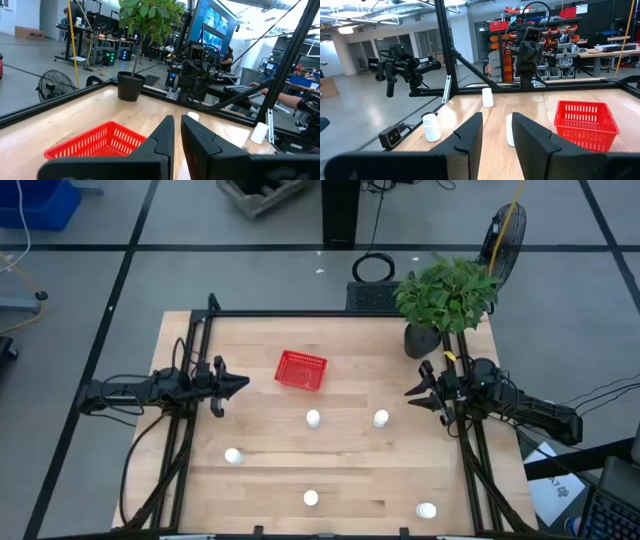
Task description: Pick and place pill bottles into a basket
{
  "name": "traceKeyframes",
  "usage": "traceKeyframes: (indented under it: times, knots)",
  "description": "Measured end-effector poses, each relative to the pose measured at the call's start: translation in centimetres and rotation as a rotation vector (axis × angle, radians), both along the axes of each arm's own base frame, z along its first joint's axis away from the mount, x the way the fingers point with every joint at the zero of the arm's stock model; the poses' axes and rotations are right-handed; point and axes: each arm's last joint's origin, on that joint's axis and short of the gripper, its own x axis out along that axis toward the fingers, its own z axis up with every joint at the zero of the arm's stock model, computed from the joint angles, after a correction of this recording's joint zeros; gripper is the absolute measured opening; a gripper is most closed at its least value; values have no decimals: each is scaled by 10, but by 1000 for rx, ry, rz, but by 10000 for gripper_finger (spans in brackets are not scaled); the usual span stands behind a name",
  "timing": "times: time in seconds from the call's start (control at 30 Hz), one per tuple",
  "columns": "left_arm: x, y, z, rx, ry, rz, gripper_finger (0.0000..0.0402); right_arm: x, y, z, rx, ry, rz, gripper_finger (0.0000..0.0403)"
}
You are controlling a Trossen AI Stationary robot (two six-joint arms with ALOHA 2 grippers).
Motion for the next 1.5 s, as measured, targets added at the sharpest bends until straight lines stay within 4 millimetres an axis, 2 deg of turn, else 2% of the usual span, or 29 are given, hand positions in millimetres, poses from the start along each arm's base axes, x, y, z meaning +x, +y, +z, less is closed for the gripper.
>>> traceKeyframes:
  times: [0.97,1.1,1.3,1.5]
  knots:
    - [0,0,0,0,0,0,37,0,0,0,0,0,-1,100]
    - [0,0,0,0,0,0,37,0,-2,3,-5,-30,-58,100]
    - [0,0,0,0,0,0,37,0,-1,6,-10,-59,-55,100]
    - [0,0,0,0,1,0,37,0,-3,9,176,-56,-97,100]
